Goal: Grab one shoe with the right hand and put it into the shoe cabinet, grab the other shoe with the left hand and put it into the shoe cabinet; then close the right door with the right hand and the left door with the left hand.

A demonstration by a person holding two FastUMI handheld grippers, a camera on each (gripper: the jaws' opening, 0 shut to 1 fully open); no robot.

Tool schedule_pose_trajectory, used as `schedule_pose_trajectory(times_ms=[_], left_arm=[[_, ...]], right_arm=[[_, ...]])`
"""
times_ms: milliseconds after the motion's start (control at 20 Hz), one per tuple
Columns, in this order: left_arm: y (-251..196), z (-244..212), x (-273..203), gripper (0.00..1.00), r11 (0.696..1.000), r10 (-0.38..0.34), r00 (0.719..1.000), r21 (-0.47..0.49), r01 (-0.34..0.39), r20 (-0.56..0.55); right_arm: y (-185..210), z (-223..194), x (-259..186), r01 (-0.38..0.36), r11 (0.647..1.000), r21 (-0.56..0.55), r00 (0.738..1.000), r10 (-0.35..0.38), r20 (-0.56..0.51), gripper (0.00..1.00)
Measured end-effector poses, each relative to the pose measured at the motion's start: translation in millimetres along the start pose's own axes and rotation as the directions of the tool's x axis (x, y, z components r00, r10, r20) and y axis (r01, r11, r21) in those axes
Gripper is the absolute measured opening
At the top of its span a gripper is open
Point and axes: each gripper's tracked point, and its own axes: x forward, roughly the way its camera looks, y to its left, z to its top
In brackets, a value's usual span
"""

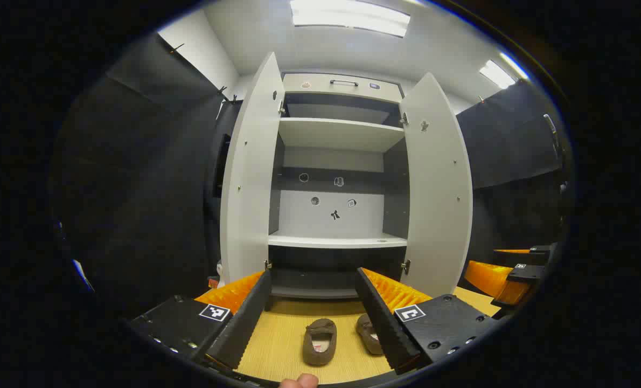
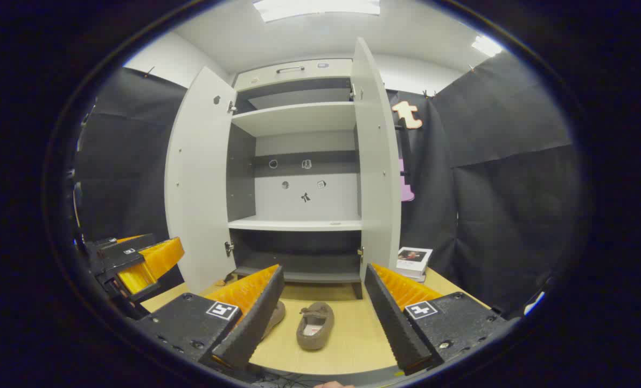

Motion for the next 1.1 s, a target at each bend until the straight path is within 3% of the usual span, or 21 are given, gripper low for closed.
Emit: schedule_pose_trajectory(times_ms=[1100], left_arm=[[-9,0,1,0.95,1.000,-0.012,1.000,0.027,0.012,0.000]], right_arm=[[-9,-5,0,0.004,1.000,0.003,1.000,-0.004,-0.017,0.97]])
